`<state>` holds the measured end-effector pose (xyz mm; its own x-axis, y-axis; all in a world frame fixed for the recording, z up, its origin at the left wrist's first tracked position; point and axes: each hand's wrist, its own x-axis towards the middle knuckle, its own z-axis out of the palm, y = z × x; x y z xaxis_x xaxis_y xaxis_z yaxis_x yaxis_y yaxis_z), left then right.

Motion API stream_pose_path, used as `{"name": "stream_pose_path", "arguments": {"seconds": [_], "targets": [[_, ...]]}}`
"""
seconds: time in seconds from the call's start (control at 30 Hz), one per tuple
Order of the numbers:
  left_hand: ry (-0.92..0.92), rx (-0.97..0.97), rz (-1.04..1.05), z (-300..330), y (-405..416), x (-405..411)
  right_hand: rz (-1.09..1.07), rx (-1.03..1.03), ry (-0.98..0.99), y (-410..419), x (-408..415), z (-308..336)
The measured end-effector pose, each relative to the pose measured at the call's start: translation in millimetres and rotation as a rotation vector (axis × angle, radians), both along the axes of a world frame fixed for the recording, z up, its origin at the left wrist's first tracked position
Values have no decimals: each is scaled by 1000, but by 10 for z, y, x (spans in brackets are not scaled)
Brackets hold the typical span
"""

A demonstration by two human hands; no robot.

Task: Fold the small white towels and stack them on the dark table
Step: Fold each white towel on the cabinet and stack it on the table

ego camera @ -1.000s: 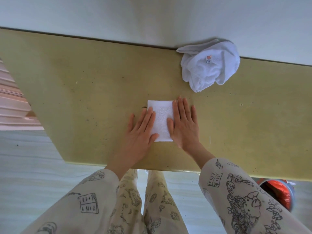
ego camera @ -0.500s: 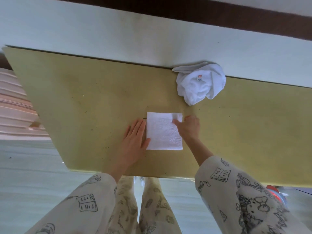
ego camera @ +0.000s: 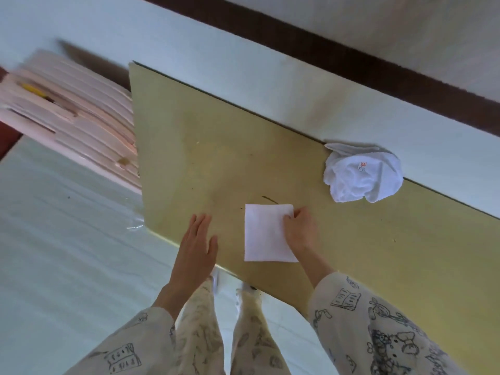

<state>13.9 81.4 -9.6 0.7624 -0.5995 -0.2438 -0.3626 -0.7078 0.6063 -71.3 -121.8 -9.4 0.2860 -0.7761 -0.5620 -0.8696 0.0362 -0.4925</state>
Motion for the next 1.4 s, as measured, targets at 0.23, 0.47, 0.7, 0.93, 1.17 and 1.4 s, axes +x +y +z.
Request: {"name": "stream_pose_path", "arguments": {"seconds": [0.23,0.47,0.7,0.93,1.17,1.4], "targets": [[33,-58,247,357,577,-36,187,-7,-217,412,295,409],[-32,-118,473,932,1776,-220,707,-127,-237,1472,659,1031],[-159,-254,844,1493,3637,-846,1114,-176,-366,3389,618,1656],[-305,-260,1056,1930,5454,-1668,1399,-51,-581,5477,234,2200],[-386,-213,1267,2014,6914,-2256,1684,103,-682,7338,54,2376],[-383,-121,1389,2151,8489,-2376,1946,235,-689,9249,260,2425]]}}
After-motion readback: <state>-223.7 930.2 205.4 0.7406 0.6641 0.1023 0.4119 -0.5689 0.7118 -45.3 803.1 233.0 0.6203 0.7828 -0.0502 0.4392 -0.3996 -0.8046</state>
